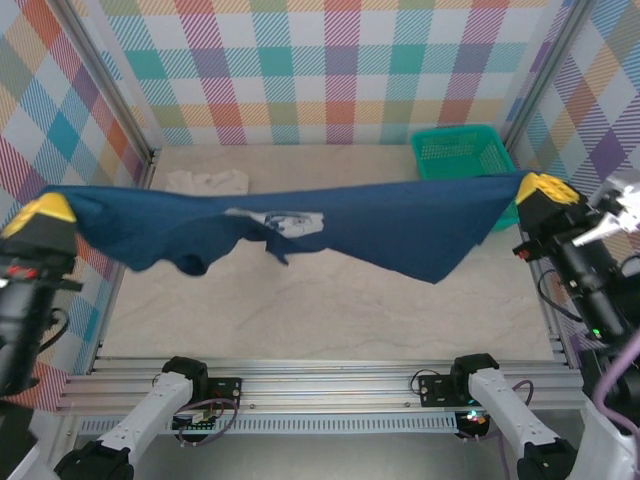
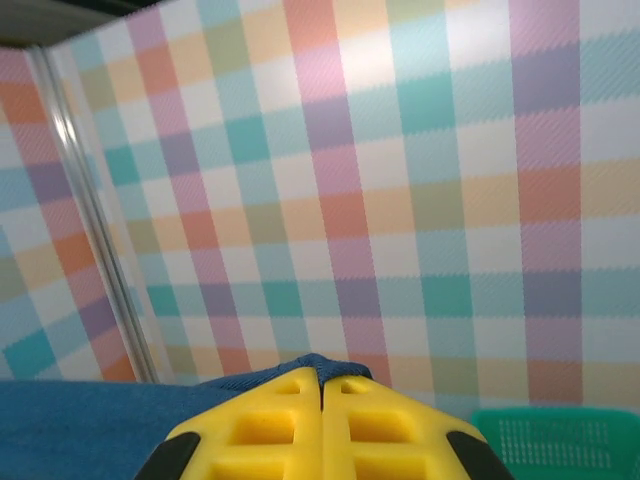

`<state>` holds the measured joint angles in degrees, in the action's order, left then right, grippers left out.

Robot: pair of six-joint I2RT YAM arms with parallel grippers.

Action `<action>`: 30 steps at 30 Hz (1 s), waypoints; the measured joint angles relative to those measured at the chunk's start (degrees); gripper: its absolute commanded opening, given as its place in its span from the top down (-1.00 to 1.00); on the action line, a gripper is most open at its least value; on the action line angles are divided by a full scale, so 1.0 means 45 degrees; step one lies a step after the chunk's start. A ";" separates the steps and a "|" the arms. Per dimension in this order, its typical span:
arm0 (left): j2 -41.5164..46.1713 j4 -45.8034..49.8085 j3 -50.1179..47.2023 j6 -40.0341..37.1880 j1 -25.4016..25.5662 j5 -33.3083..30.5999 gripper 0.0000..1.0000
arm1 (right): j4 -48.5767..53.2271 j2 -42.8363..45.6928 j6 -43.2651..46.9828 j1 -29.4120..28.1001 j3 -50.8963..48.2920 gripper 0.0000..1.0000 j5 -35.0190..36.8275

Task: Fold the inside-out t-shirt

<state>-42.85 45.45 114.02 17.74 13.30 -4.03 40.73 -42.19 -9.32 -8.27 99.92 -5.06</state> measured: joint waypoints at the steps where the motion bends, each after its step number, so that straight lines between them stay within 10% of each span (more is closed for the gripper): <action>1: -0.0151 0.0228 0.0539 -0.0126 0.0000 -0.0126 1.00 | 0.0126 0.0049 0.0034 0.0000 0.0219 0.95 -0.0044; 13: -0.4527 0.0952 0.1409 -0.1530 0.0005 -0.2409 1.00 | -0.0461 -0.1069 0.0597 0.0000 -0.0889 0.93 0.0695; 22: -1.2386 -0.0821 0.1399 -0.1957 -0.1263 -0.2414 0.80 | -0.4648 -0.8733 0.0583 0.0000 -0.2399 0.68 0.1525; 30: -2.3722 0.0544 1.2760 -0.1277 -0.2268 -0.1137 -0.04 | -0.3449 -1.9312 0.0194 -0.0083 0.5557 0.11 0.1792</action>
<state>-149.60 47.90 171.43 11.99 3.09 -9.15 25.21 -129.10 -8.45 -8.64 124.92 3.01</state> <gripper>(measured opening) 0.475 0.422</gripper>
